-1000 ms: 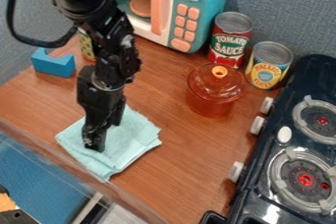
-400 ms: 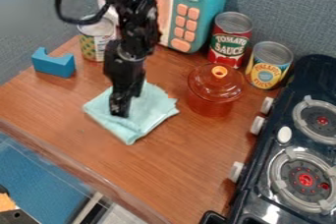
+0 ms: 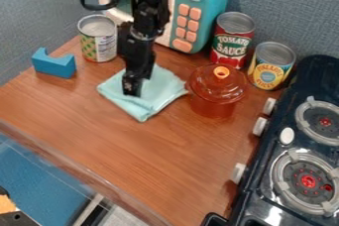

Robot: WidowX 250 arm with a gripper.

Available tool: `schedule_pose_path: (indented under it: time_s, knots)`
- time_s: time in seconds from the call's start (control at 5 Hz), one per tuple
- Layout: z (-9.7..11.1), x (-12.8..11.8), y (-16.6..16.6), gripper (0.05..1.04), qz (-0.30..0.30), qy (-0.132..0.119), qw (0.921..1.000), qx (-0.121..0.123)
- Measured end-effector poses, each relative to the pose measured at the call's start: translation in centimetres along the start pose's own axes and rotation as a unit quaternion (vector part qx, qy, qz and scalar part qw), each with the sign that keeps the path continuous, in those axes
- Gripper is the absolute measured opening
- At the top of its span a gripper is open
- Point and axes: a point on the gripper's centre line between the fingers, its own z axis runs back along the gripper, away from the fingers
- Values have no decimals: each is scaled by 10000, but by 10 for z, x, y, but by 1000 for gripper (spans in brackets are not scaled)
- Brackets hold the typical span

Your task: Move the blue cloth to the top middle side of the table

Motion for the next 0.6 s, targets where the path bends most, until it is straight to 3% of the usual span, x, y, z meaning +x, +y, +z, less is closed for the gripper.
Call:
schedule_pose_path:
  time_s: [0.2,0.6]
  knots:
    - [0,1,-17,1000,-100,-27,9999,-31]
    - [2,-4,-21,1000,-144,181,9997,-10]
